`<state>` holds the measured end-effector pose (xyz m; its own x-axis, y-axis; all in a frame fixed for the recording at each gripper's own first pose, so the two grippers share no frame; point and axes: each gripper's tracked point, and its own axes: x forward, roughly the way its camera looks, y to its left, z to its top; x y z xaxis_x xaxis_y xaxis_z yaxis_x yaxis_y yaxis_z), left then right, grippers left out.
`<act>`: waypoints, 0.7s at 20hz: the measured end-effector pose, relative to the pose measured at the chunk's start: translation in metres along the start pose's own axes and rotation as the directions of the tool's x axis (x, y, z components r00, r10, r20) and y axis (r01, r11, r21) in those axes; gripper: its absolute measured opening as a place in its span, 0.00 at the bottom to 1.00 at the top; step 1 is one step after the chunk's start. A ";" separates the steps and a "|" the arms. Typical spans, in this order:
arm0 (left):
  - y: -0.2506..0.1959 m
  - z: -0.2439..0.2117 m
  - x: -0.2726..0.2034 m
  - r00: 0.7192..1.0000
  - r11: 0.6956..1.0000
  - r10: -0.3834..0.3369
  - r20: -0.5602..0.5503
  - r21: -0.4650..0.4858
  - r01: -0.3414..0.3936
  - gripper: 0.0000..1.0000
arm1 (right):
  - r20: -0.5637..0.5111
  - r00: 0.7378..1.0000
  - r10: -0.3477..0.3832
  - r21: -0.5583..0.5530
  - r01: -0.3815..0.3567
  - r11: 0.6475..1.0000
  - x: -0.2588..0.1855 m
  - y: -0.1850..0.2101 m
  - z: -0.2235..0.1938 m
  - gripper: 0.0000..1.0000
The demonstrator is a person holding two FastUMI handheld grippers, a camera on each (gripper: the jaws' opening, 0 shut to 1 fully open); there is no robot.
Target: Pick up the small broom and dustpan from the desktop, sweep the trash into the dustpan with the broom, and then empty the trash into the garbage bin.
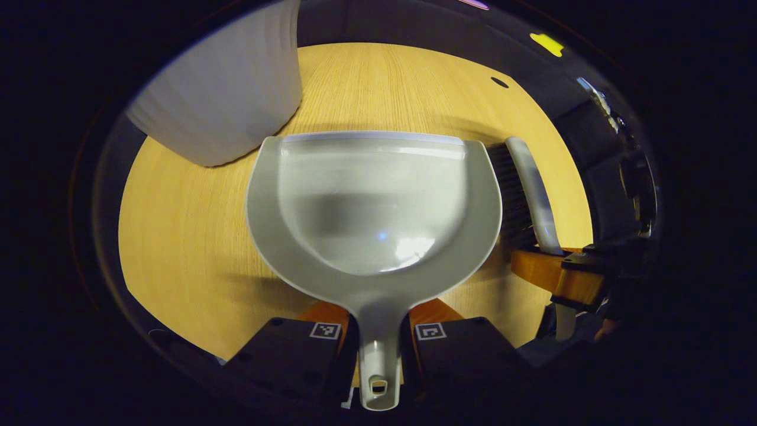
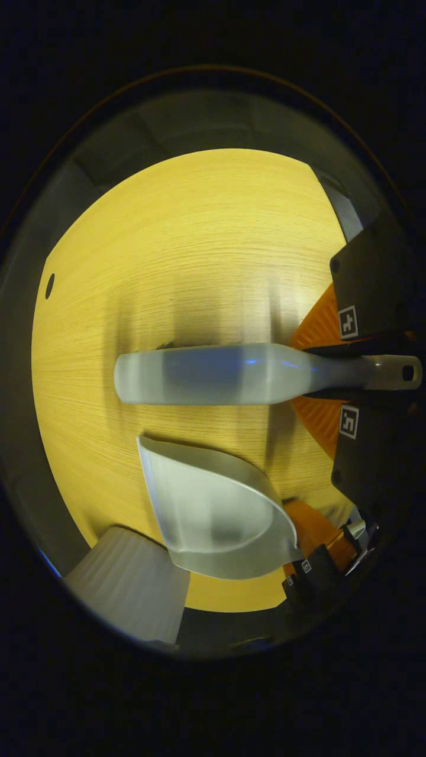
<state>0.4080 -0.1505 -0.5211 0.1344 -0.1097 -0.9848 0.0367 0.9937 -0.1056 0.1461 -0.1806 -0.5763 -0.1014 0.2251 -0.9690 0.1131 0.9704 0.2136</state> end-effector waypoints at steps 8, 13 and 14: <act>-0.007 -0.001 0.001 0.999 0.999 -0.021 -0.049 0.044 0.023 0.31 | -0.075 0.996 0.047 0.044 -0.043 0.998 0.011 -0.005 0.013 0.28; -0.017 0.000 -0.021 0.999 0.997 -0.033 -0.010 0.077 0.033 0.85 | -0.013 0.997 0.077 0.074 -0.076 0.994 -0.011 -0.009 0.024 0.69; -0.017 -0.001 -0.027 1.000 0.996 -0.030 0.005 0.079 0.029 0.85 | 0.014 0.997 0.075 0.069 -0.075 0.995 -0.018 -0.012 0.028 0.73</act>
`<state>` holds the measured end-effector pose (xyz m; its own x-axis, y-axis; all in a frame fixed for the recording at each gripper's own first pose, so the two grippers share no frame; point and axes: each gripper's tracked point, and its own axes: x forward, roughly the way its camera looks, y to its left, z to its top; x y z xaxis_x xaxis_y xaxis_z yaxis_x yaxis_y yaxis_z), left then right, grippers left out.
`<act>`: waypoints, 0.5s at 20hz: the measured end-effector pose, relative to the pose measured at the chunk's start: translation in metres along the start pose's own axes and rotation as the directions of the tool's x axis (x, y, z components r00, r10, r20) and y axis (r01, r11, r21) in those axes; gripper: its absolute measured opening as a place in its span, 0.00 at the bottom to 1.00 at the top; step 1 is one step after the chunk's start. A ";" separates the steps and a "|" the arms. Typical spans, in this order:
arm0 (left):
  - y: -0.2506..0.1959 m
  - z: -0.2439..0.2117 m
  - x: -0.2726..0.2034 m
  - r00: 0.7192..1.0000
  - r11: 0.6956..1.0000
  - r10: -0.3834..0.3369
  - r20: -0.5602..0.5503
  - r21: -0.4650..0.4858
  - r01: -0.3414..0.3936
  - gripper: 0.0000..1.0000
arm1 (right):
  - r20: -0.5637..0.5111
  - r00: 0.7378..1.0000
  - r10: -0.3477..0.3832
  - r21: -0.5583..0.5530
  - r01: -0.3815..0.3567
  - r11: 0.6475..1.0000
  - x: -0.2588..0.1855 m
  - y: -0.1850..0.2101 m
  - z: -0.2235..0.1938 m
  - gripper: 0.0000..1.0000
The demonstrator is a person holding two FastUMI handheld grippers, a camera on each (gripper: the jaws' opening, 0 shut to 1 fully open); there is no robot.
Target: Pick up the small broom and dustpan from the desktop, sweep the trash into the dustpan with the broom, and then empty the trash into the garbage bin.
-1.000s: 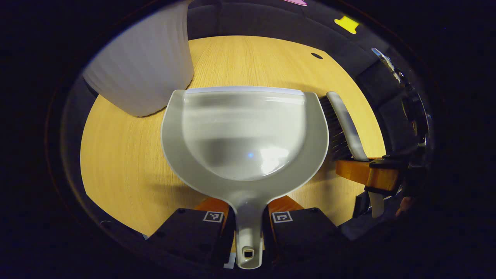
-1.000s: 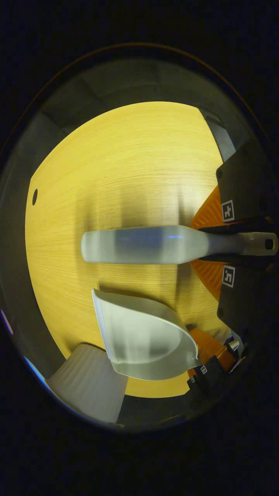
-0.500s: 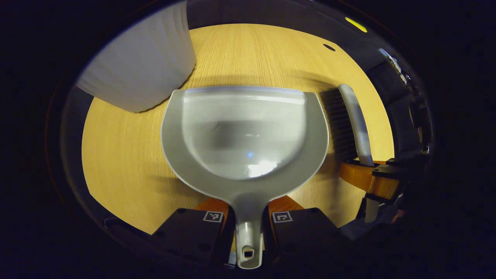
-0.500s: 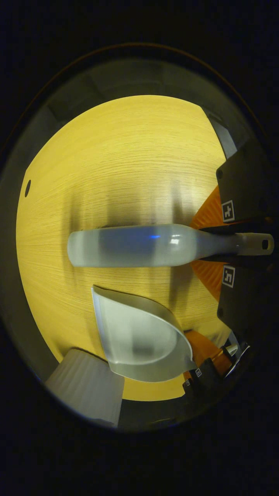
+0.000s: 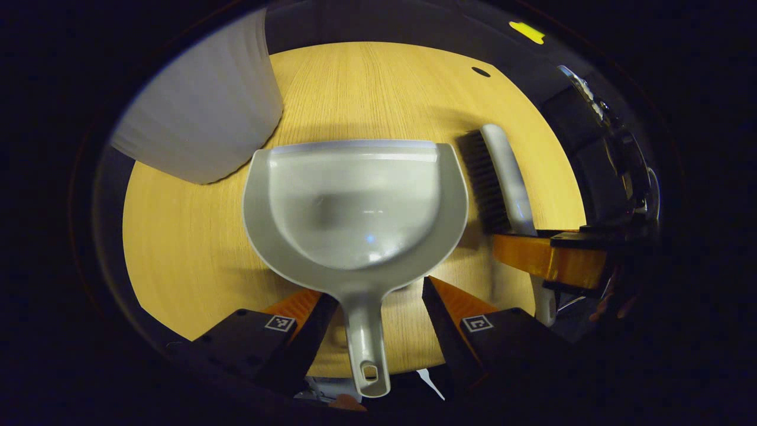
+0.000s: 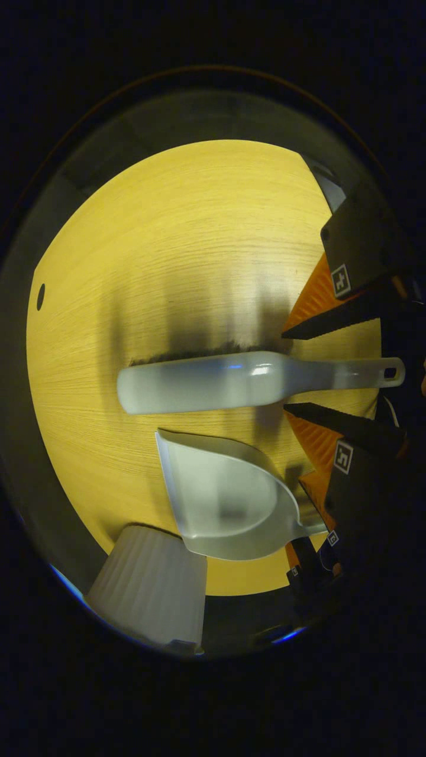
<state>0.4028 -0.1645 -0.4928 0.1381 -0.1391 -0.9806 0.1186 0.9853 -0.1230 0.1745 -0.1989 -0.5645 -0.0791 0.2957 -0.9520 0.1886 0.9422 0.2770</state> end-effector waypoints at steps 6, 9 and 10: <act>-0.004 -0.017 -0.077 0.976 0.999 0.035 0.215 -0.033 -0.028 0.85 | 0.270 0.961 -0.054 -0.073 0.076 0.994 -0.080 -0.006 0.016 0.99; -0.012 0.008 -0.150 0.886 0.999 0.017 0.463 0.034 -0.037 0.85 | 0.516 0.855 -0.057 -0.126 0.141 0.982 -0.148 0.000 0.036 0.99; -0.013 0.017 -0.176 0.833 0.997 0.012 0.553 0.056 -0.052 0.85 | 0.600 0.799 -0.044 -0.143 0.161 0.977 -0.172 0.002 0.046 0.99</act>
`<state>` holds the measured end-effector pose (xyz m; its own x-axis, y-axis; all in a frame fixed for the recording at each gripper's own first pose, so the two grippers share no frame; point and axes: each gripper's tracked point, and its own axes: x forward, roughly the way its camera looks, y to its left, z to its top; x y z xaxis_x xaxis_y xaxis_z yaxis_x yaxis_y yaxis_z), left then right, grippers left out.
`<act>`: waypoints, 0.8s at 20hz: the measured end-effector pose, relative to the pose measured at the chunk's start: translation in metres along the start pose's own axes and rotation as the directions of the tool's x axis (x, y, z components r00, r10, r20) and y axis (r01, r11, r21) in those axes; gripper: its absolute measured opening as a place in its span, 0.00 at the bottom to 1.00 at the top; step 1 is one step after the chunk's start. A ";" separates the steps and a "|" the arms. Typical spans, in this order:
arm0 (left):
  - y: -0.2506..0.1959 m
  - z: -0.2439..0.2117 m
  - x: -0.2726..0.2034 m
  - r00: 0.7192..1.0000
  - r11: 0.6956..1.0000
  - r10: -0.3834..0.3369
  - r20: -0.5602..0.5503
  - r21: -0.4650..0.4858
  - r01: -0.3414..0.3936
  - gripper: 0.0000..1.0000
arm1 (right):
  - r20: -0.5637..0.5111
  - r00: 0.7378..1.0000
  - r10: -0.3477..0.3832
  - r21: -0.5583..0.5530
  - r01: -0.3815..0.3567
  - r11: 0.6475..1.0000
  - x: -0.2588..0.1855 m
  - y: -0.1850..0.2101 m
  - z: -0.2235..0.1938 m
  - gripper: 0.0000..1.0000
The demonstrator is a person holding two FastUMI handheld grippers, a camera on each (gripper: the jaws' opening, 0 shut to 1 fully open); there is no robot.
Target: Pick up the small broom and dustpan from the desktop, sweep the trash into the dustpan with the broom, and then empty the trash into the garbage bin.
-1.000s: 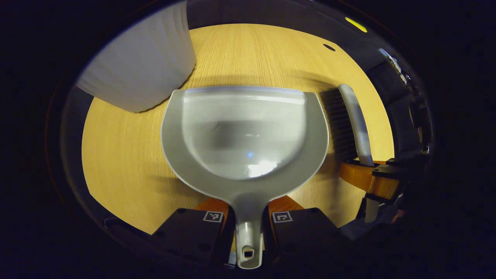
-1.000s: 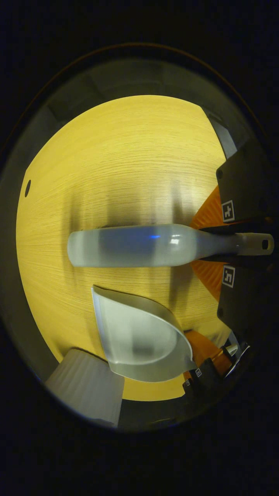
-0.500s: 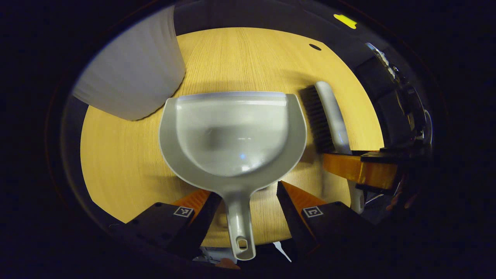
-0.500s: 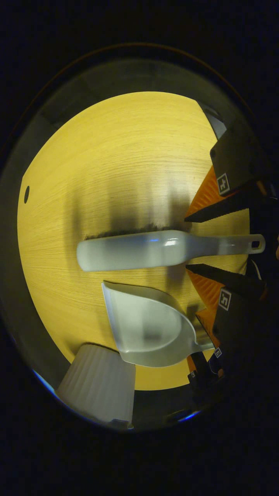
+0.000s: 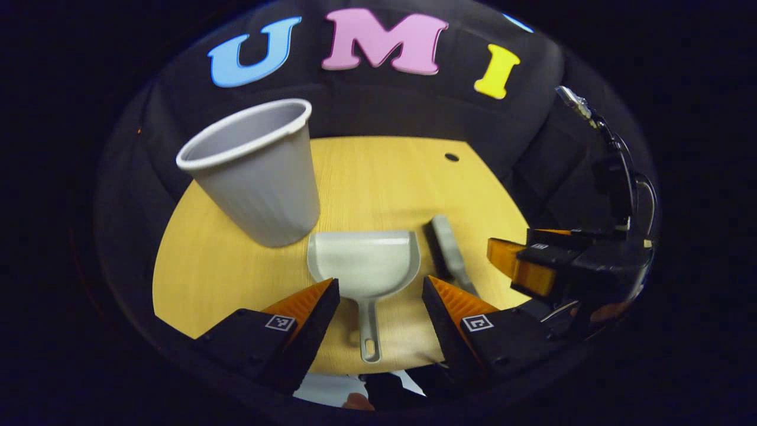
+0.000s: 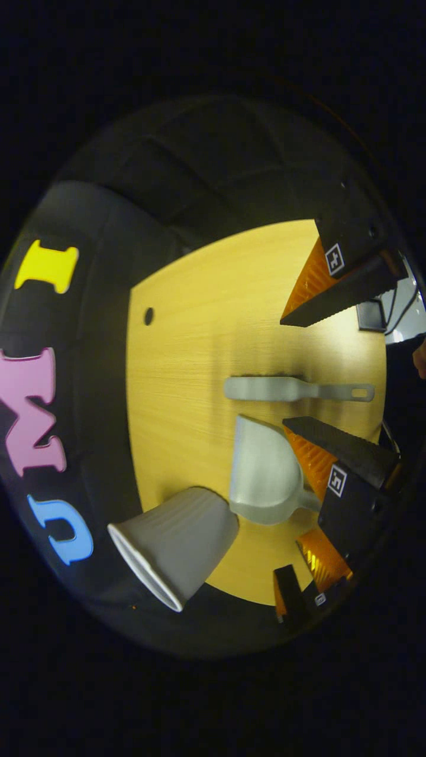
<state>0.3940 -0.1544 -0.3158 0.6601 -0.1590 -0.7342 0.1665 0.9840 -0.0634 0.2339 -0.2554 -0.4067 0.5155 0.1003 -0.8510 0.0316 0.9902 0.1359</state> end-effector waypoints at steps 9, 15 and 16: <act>0.010 0.072 -0.075 0.713 0.992 0.071 0.697 0.028 -0.126 0.81 | 0.810 0.584 -0.053 -0.004 0.096 0.995 -0.099 -0.013 0.099 0.89; 0.010 0.074 -0.083 0.715 0.995 0.076 0.695 -0.002 -0.104 0.82 | 0.803 0.595 -0.001 -0.054 0.075 0.996 -0.097 -0.015 0.094 0.96; 0.009 0.075 -0.082 0.715 0.993 0.084 0.694 -0.002 -0.114 0.82 | 0.800 0.600 -0.007 -0.048 0.077 0.996 -0.095 -0.016 0.095 1.00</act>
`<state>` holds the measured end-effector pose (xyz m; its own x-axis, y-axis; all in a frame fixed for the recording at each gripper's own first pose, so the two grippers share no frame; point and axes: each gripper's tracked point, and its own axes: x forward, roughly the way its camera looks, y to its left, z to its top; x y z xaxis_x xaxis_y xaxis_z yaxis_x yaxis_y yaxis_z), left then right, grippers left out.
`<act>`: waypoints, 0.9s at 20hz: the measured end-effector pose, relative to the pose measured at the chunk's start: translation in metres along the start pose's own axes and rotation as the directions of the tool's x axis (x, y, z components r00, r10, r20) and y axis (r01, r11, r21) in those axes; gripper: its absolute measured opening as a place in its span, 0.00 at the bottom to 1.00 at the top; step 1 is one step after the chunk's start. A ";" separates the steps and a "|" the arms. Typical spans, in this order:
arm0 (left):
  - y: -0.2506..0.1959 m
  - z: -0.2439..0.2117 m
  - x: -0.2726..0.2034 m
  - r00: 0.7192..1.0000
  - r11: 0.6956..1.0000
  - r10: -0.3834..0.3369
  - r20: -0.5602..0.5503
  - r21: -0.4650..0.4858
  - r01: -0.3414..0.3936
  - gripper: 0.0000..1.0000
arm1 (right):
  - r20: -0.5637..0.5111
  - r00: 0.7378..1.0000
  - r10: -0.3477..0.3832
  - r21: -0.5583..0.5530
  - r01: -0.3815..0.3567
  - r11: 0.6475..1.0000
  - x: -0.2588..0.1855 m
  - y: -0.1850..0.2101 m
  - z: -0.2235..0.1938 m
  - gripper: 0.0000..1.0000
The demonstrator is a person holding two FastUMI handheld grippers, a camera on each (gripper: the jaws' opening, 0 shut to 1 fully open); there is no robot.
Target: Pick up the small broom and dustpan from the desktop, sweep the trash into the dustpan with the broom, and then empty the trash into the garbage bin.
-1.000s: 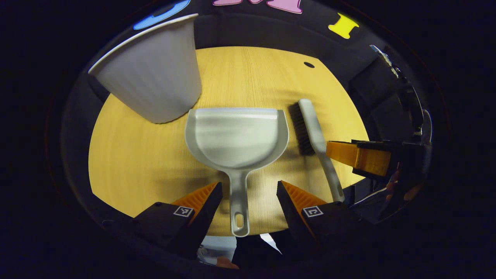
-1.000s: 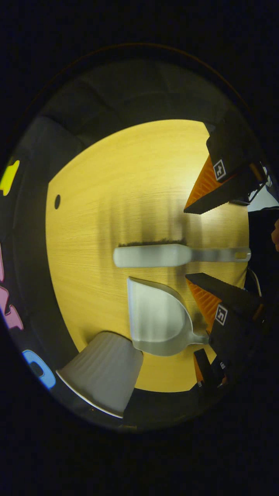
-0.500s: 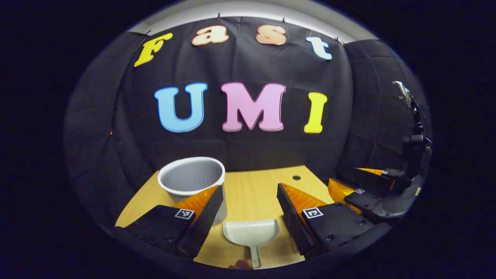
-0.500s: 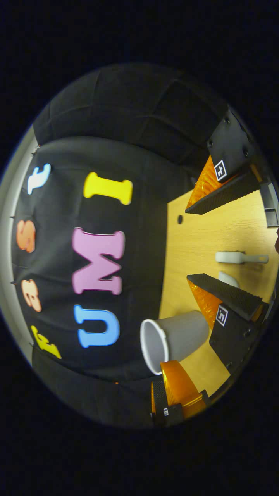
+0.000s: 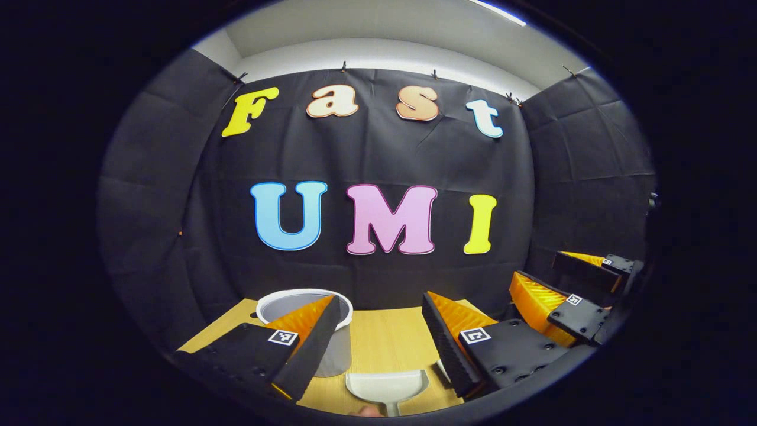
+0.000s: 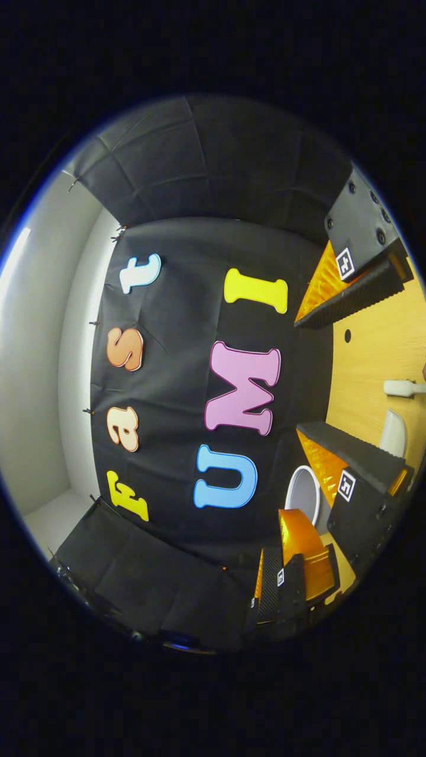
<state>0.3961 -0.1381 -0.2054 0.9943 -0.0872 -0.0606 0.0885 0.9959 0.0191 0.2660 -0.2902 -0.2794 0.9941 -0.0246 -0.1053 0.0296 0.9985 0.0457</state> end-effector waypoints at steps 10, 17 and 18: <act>-0.001 -0.008 0.000 0.999 0.999 0.028 -0.042 0.019 -0.027 0.82 | -0.030 0.999 0.010 -0.001 -0.010 1.000 0.002 0.001 -0.022 1.00; -0.001 -0.009 0.000 0.999 1.000 0.011 -0.030 0.023 -0.010 0.82 | -0.031 0.999 -0.007 0.007 0.008 1.000 -0.003 -0.008 -0.023 0.96; -0.001 -0.010 0.000 0.999 1.000 0.008 -0.033 0.016 -0.008 0.82 | -0.036 0.999 -0.011 0.005 0.011 1.000 -0.005 -0.011 -0.026 0.96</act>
<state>0.3957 -0.1386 -0.2152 0.9926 -0.0782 -0.0928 0.0818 0.9960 0.0354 0.2578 -0.3001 -0.3048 0.9894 -0.0340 -0.1414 0.0414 0.9979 0.0494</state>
